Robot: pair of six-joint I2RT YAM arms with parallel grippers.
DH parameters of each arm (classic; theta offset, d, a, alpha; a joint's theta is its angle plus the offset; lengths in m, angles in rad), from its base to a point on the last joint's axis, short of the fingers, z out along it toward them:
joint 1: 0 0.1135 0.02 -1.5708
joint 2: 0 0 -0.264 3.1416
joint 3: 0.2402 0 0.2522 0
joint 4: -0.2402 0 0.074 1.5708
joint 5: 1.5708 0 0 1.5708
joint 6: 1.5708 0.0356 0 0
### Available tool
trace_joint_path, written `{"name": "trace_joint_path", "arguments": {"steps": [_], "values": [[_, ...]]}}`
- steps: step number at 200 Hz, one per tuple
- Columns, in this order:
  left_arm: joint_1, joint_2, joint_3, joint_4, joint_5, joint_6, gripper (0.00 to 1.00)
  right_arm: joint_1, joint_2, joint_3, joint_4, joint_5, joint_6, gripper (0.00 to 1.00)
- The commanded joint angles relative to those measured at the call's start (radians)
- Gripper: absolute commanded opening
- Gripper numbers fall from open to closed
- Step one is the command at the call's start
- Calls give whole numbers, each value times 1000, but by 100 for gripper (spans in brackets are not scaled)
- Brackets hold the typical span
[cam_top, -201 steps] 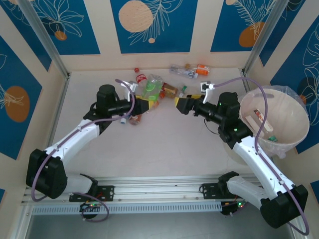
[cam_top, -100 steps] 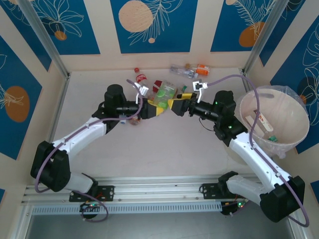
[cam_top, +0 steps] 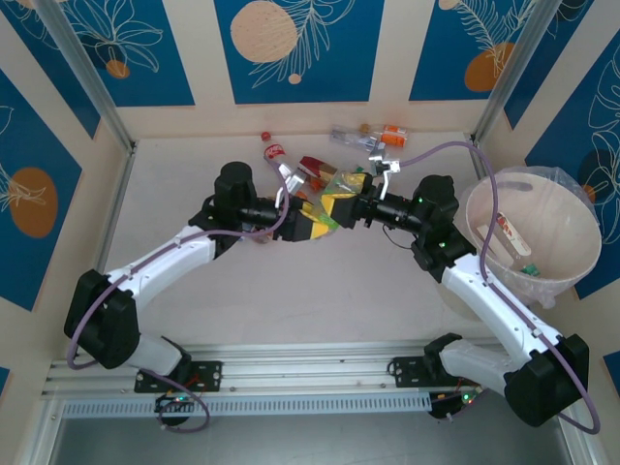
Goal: Put the plastic bottles in the bin
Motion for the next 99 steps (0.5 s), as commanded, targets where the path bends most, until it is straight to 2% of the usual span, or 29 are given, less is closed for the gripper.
{"name": "trace_joint_path", "arguments": {"steps": [1,21,38,59,74,78,81,88,91,99], "values": [[-11,-2,42,-14,38,54,0,6,-5,16,34,-25,-22,79],[-10,3,50,-27,17,58,4,6,-11,21,-2,-9,-38,65],[-11,10,62,-52,-4,71,8,6,-17,28,-46,26,-55,56],[-11,19,72,-64,-22,77,21,7,-30,29,-80,64,-75,48],[-10,23,74,-76,-36,87,30,7,-39,30,-100,87,-85,45],[-10,21,75,-79,-39,90,36,7,-41,30,-105,92,-88,44],[-11,21,74,-82,-42,93,44,7,-43,29,-108,95,-91,43],[-11,19,72,-88,-56,100,71,6,-48,31,-119,103,-96,43],[-11,17,70,-90,-65,105,79,8,-48,31,-122,106,-99,43],[-10,9,64,-94,-87,120,91,6,-53,30,-132,117,-103,42]]}}
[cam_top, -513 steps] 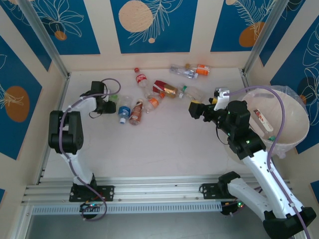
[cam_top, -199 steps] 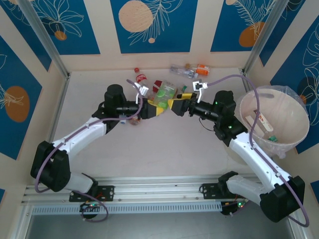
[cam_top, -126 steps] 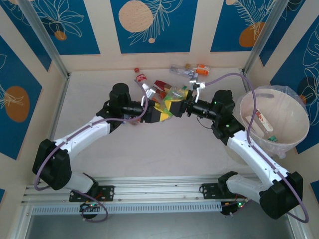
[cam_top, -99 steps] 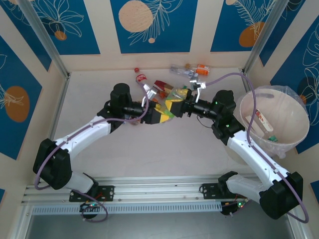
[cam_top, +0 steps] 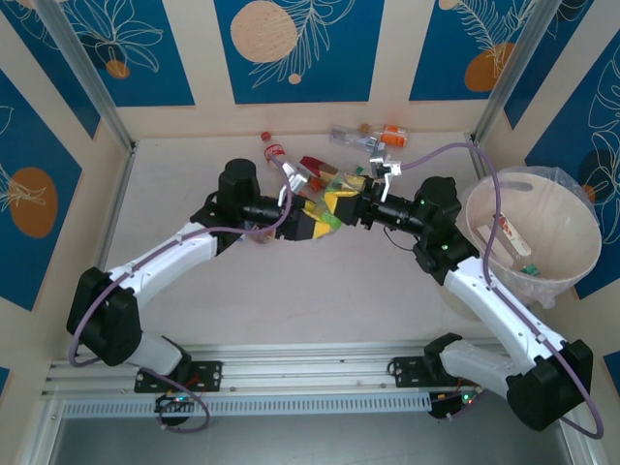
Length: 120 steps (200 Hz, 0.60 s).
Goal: Put the plastic bottles in the bin
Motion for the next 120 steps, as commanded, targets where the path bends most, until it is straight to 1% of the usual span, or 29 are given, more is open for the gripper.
{"name": "trace_joint_path", "arguments": {"steps": [1,8,14,26,44,58,95,120], "values": [[-6,-10,21,-17,-65,72,92,-2,-23,24,-90,85,-36,42],[-5,-19,12,-18,-88,87,98,-2,-28,25,-101,98,-42,42],[-6,-28,3,-19,-112,95,100,-2,-32,26,-116,116,-46,41],[-5,-46,-16,-20,-156,115,100,-2,-41,32,-164,181,-56,41],[-4,-73,-43,-32,-245,140,100,-3,-59,70,-311,337,-85,41],[-4,-93,-70,-41,-334,155,100,-10,-79,108,-429,430,-112,40],[-3,-128,-131,-38,-651,167,100,-31,-138,269,-740,581,-211,41],[-4,-133,-156,-27,-803,168,100,-38,-173,385,-904,694,-288,42]]}}
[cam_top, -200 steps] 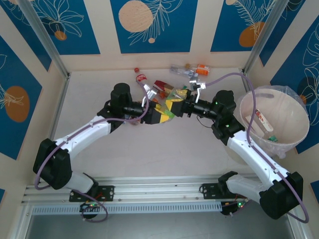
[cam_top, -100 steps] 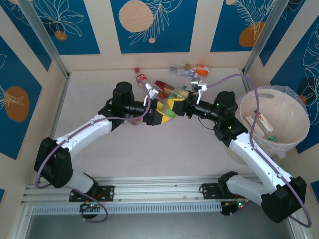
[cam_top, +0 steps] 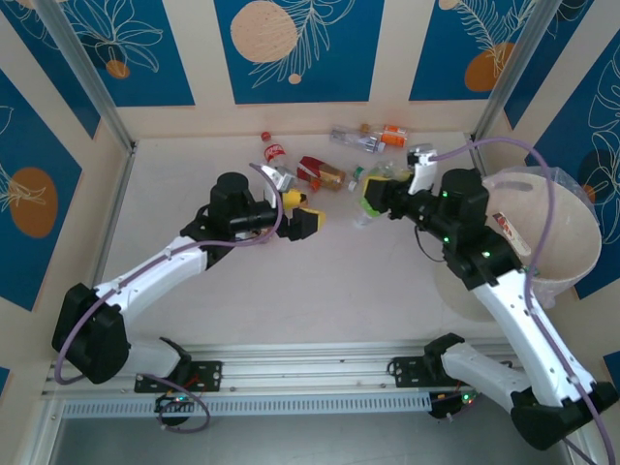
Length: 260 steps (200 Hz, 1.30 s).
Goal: Put the plastic bottles in the bin
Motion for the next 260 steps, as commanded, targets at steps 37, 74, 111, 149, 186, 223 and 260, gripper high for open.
{"name": "trace_joint_path", "arguments": {"steps": [37,74,111,149,186,223,260], "values": [[-3,-13,-44,9,-314,32,100,-12,-95,226,-344,326,-169,42],[-3,-23,-69,16,-387,32,100,-27,-130,235,-345,584,-267,41],[-3,-31,-79,13,-407,34,100,-143,-121,222,-275,692,-327,40],[-2,-34,-86,16,-418,33,100,-355,-126,218,-265,580,-239,40],[-1,-28,-83,0,-480,25,100,-577,-77,217,-371,716,-213,41],[7,-30,-82,-14,-573,24,100,-725,-2,272,-570,614,-93,44],[13,-32,-80,-20,-601,23,100,-731,74,320,-747,656,-9,47]]}}
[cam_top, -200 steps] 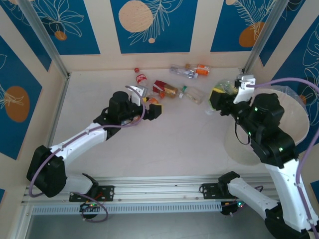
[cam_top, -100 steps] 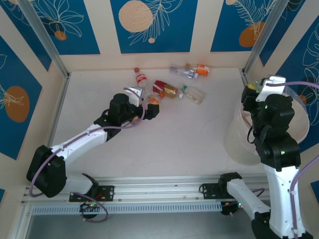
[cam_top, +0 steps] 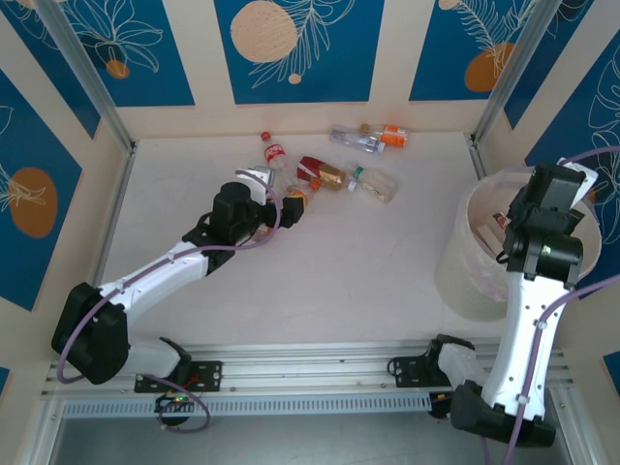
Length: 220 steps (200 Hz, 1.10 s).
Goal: Put the plastic bottles in the bin
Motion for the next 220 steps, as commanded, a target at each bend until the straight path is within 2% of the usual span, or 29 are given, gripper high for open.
{"name": "trace_joint_path", "arguments": {"steps": [1,16,37,42,48,51,71,90,123,182,220], "values": [[8,-29,-6,-13,-53,4,100,-7,17,47,-144,24,92,47],[12,-25,-3,-17,-72,-1,100,-13,26,15,-141,41,96,55],[20,-20,3,-30,-88,-11,100,-30,47,5,-151,57,114,72],[22,-20,4,-34,-91,-14,100,-30,53,9,-158,66,119,79],[24,-20,5,-38,-94,-17,100,-32,60,16,-161,81,124,97],[25,-21,5,-39,-96,-19,100,-32,64,19,-163,91,126,100],[31,-22,-2,-41,-111,-34,100,-29,65,26,-148,156,131,99],[40,-21,-4,-41,-119,-54,100,-28,35,10,-103,157,119,99],[57,-9,3,-64,-127,-96,100,-22,-24,-36,-37,80,104,99],[85,36,56,-209,-193,-167,100,31,-110,-100,103,-185,91,99],[125,55,62,-270,-205,-204,100,59,-137,-107,135,-234,107,99]]}}
